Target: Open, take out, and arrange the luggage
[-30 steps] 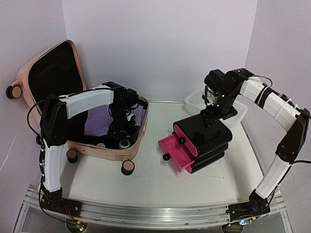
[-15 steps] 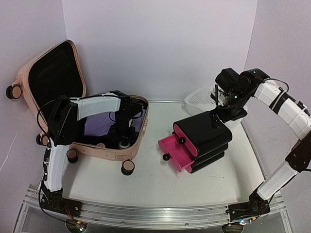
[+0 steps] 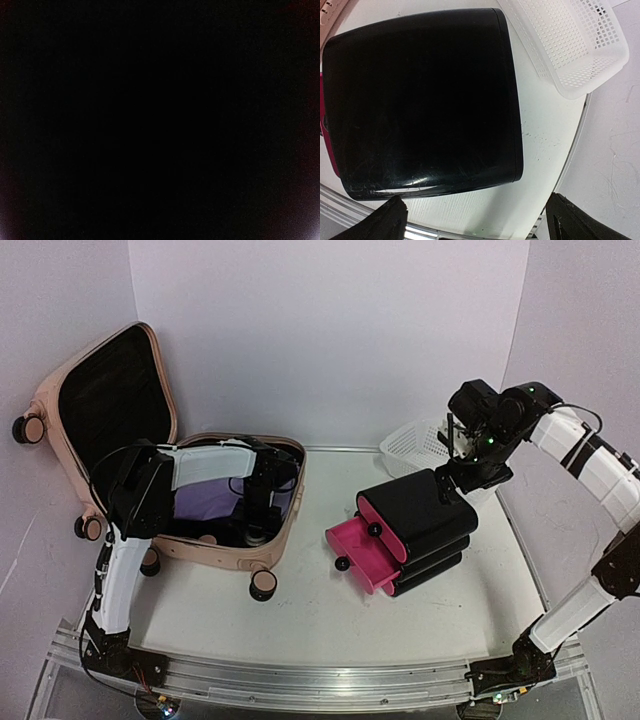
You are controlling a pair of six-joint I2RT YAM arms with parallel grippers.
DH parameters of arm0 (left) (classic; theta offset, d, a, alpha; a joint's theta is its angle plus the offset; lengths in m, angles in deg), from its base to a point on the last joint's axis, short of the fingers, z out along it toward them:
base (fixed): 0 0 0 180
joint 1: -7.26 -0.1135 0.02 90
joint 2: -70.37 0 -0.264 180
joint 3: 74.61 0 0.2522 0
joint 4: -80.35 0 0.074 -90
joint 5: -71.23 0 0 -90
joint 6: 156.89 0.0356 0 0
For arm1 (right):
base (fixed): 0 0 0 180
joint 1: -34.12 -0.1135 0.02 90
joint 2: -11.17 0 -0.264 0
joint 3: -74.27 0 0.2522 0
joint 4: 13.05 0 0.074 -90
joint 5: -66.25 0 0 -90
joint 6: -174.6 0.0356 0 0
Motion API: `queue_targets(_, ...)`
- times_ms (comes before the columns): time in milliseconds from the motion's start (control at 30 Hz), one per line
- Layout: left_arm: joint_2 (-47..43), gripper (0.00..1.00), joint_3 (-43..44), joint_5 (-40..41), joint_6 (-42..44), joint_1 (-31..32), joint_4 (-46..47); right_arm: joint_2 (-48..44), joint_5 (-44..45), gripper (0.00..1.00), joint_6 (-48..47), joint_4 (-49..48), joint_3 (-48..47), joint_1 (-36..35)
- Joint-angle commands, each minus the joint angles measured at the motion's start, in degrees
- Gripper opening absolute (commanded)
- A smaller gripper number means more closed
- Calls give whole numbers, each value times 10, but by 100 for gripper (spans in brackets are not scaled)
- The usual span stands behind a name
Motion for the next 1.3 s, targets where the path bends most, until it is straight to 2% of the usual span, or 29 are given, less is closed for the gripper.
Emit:
queue_targets(0, -46, 56, 1, 24, 10, 0, 21, -26, 13, 98, 6, -7, -5, 2)
queue_targets(100, -77, 49, -3, 11, 20, 0, 18, -32, 14, 98, 9, -7, -3, 2)
queue_targets(233, -134, 45, -5, -36, 33, 0, -4, -38, 22, 98, 9, -7, -2, 2)
queue_targets(367, -193, 46, -2, -165, 73, 0, -13, -39, 12, 98, 3, -25, 7, 2)
queue_targets(533, -252, 47, -22, -299, 132, 0, 5, -27, -55, 98, -15, -85, 45, 2)
queue_targets(600, -299, 46, -67, -323, 142, 0, 67, -7, -83, 98, -12, -85, 38, 2)
queue_targets(700, -378, 46, -176, -387, 145, 1, 227, 8, -140, 98, 12, -89, 32, 2)
queue_targets(767, -403, 45, -209, -390, 137, 2, 305, 3, -177, 98, 36, -117, 47, 1)
queue_targets(867, -395, 44, -219, -371, 163, 31, 361, 7, -212, 98, 56, -125, 48, 2)
queue_targets(1033, -371, 42, -274, -383, 197, 71, 503, -2, -247, 98, 88, -159, 65, 2)
queue_targets(1100, -358, 41, -284, -378, 208, 76, 526, -2, -255, 98, 97, -162, 62, 1)
queue_targets(1267, -337, 40, -302, -294, 274, 124, 562, -8, -261, 98, 108, -174, 68, 2)
